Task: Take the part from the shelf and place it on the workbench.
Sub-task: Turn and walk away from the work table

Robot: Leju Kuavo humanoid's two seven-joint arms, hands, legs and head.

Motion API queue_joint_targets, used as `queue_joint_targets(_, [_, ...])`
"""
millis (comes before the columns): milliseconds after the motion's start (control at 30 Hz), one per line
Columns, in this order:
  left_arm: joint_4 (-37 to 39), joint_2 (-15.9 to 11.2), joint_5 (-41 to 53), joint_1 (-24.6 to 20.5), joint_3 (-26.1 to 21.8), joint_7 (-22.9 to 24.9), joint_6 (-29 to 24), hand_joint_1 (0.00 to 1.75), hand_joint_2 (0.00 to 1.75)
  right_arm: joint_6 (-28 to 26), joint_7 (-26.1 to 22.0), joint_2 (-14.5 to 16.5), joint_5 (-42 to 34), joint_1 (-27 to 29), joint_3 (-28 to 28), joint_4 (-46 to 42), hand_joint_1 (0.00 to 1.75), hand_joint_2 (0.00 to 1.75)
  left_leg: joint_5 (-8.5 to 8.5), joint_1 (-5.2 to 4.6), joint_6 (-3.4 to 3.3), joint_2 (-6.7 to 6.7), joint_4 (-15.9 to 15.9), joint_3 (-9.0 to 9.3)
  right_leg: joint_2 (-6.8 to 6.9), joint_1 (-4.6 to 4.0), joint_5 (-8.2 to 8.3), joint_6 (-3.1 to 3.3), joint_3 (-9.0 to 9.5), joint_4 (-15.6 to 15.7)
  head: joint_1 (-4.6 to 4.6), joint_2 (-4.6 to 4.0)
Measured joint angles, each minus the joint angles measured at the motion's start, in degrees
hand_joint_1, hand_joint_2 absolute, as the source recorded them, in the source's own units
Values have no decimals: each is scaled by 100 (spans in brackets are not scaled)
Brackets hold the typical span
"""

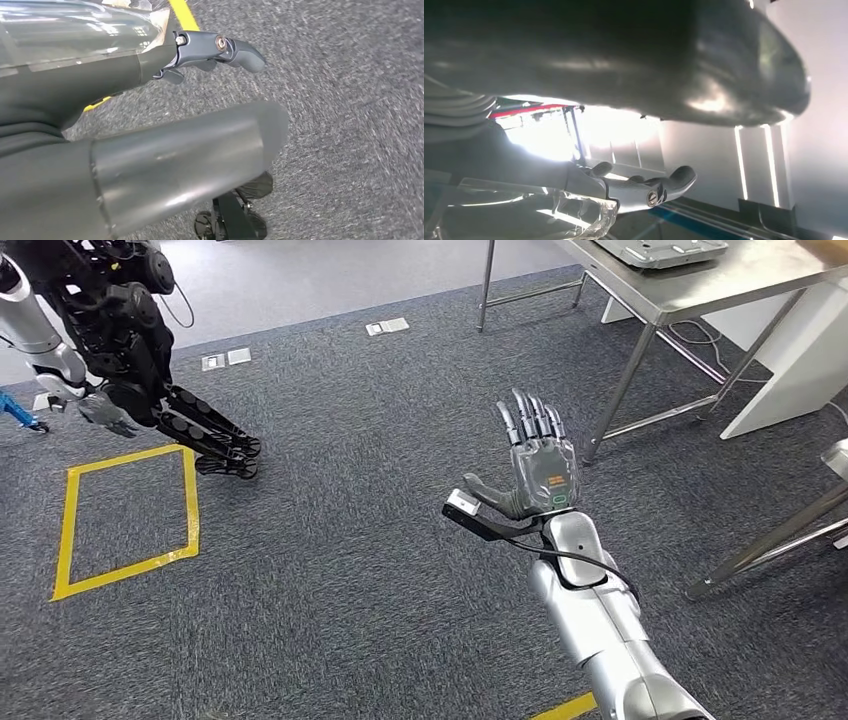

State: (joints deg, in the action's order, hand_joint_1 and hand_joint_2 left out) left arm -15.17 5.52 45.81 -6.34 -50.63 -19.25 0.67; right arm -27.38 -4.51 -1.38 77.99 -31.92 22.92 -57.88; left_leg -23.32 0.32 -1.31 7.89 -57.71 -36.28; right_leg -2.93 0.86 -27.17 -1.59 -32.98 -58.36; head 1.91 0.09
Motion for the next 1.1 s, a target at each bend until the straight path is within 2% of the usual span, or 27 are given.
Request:
queue_joint_targets(33, [-1, -9, 0, 7, -8, 4, -17, 0, 0, 2, 16, 23, -33, -6, 8, 0, 0, 0, 3, 8, 32, 28, 0, -13, 58, 4, 11, 42, 0, 7, 2, 0])
queue_joint_targets(67, [-1, -9, -7, 15, -15, 11, -29, 0, 0, 4, 40, 50, -57, -20, 14, -1, 0, 0, -21, 4, 63, -49, -40, -35, 110, 10, 20, 79, 9, 18, 9, 0])
queue_joint_targets(100, [-2, -11, -25, 18, -21, 16, -44, 0, 0, 6, 70, 80, -72, -37, 18, -6, 0, 0, -97, -2, 94, -199, -163, -93, 167, 16, 27, 126, 23, 31, 31, 0])
queue_joint_targets(167, [-4, -8, -72, 5, -35, 6, -91, 0, 0, 8, 132, 137, -73, -58, 24, -15, 0, 0, -406, -9, 137, -589, -732, -365, 288, 6, 22, 206, 47, 43, 81, -1])
queue_joint_targets(233, [-6, -7, -112, -11, -56, -31, -130, 0, 0, 7, 186, 176, -58, -49, 29, -33, 0, 0, -707, 19, 164, -741, -1452, -741, 435, -22, 4, 249, 56, 43, 103, -1])
queue_joint_targets(267, [-7, -5, -124, -12, -70, -48, -137, 0, 0, 7, 209, 198, -53, -41, 32, -49, 0, 0, -733, 30, 171, -764, -1624, -844, 511, -30, -4, 259, 58, 42, 104, -1])
queue_joint_targets(300, [-8, -4, -131, -11, -86, -57, -139, 0, 0, 6, 226, 222, -47, -35, 37, -72, 0, 0, -649, 38, 173, -784, -1570, -827, 585, -33, -14, 261, 62, 42, 106, 0])
queue_joint_targets(333, [-13, -6, -133, -10, -100, -61, -139, 0, 0, 6, 238, 245, -42, -31, 43, -98, 0, 0, -480, 41, 168, -824, -1288, -683, 654, -34, -27, 257, 72, 42, 107, 0])
queue_joint_targets(400, [-32, -10, -133, -20, -120, -67, -139, 0, 0, 6, 245, 277, -34, -34, 53, -147, 0, 0, -150, 21, 136, -1065, -485, -229, 775, -59, -65, 224, 108, 42, 113, 0])
queue_joint_targets(433, [-42, -12, -134, -31, -124, -72, -140, 0, 0, 6, 245, 283, -34, -40, 55, -163, 0, 0, -69, 2, 111, -1160, -212, -75, 831, -75, -84, 199, 125, 42, 102, 0])
queue_joint_targets(467, [-48, -13, -134, -41, -127, -76, -142, 0, 0, 5, 246, 288, -34, -45, 57, -174, 0, 0, -44, -21, 86, -1215, -75, -2, 886, -90, -99, 172, 140, 43, 93, 0])
queue_joint_targets(533, [-53, -15, -138, -52, -140, -84, -158, 0, 0, -1, 246, 309, -29, -52, 65, -191, 0, 0, -39, -54, 29, -1099, -32, -12, 1005, -95, -121, 115, 170, 60, 70, -1])
queue_joint_targets(567, [-57, -13, -136, -52, -146, -87, -173, 0, 0, -9, 251, 327, -19, -53, 71, -202, 0, 0, -21, -48, -5, -1031, -3, 1, 980, -83, -143, 86, 172, 47, 68, -1])
queue_joint_targets(633, [-73, 0, -122, -80, -155, -69, -201, 0, 0, -37, 271, 370, 24, -60, 86, -220, 0, 0, 24, -15, -82, -894, 63, 37, 704, -60, -304, 71, 51, -235, 52, -1])
queue_joint_targets(667, [-82, 11, -111, -110, -155, -38, -211, 0, 0, -50, 285, 384, 48, -58, 99, -217, 0, 0, 39, 2, -108, -819, 78, 47, 515, -43, -448, 86, -110, -560, 38, 0])
queue_joint_targets(700, [-89, 20, -108, -141, -156, 4, -222, 0, 0, -56, 300, 399, 70, -45, 113, -210, 0, 0, 44, 4, -123, -730, 81, 45, 390, -39, -611, 103, -311, -973, 28, -1])
queue_joint_targets(733, [-93, 27, -116, -163, -156, 43, -232, 0, 0, -51, 313, 412, 94, -20, 125, -204, 0, 0, 46, 3, -129, -633, 80, 43, 337, -36, -741, 106, -510, -1364, 18, -1])
queue_joint_targets(767, [-94, 34, -137, -164, -159, 72, -240, 0, 0, -38, 323, 425, 118, 12, 133, -200, 0, 0, 46, 2, -130, -535, 78, 43, 316, -32, -796, 89, -648, -1605, 16, -1])
queue_joint_targets(800, [-93, 39, -164, -150, -163, 86, -238, 0, 0, -18, 330, 442, 146, 42, 138, -204, 0, 0, 46, 2, -128, -441, 74, 44, 303, -27, -756, 54, -685, -1629, 14, -1])
queue_joint_targets(833, [-93, 43, -185, -127, -168, 86, -226, 0, 0, 2, 333, 460, 175, 66, 146, -216, 0, 0, 46, 4, -125, -349, 68, 47, 282, -16, -616, 6, -599, -1391, 13, 0])
queue_joint_targets(867, [-92, 44, -197, -100, -174, 82, -212, 0, 0, 17, 333, 475, 198, 84, 155, -234, 0, 0, 44, 7, -117, -262, 57, 47, 213, 3, -423, -43, -424, -979, 11, 0])
queue_joint_targets(933, [-92, 45, -185, -63, -184, 74, -185, 0, 0, 20, 326, 490, 229, 130, 171, -270, 0, 0, 35, 2, -75, -102, 25, 36, 11, 34, -113, -66, -93, -221, 9, 0])
queue_joint_targets(967, [-92, 44, -171, -51, -188, 77, -180, 0, 0, 15, 318, 493, 234, 171, 175, -290, 0, 0, 35, 1, -44, -37, 18, 21, -46, 32, -48, -40, -2, -41, 10, 0])
queue_joint_targets(1000, [-92, 43, -159, -37, -191, 89, -176, 0, 0, 9, 309, 496, 236, 222, 179, -308, 0, 0, 42, 5, -6, 23, 21, 6, -42, 15, -32, 5, 29, 6, 10, 0])
queue_joint_targets(1033, [-92, 40, -153, -19, -195, 109, -172, 0, 0, 4, 299, 504, 236, 273, 185, -328, 0, 0, 52, 14, 31, 78, 33, -10, 26, 1, -17, 47, 48, 21, 9, 0])
queue_joint_targets(1067, [-91, 36, -153, 2, -200, 134, -164, 0, 0, 2, 292, 517, 236, 315, 190, -343, 0, 0, 50, 24, 62, 55, 29, -26, 82, 0, -1, 89, 67, 34, 14, 0])
queue_joint_targets(1100, [-90, 34, -158, 19, -203, 161, -153, 0, 0, 0, 285, 532, 237, 348, 196, -351, 0, 0, 7, 19, 89, -78, -33, -61, 138, 4, 14, 128, 77, 52, 28, 0])
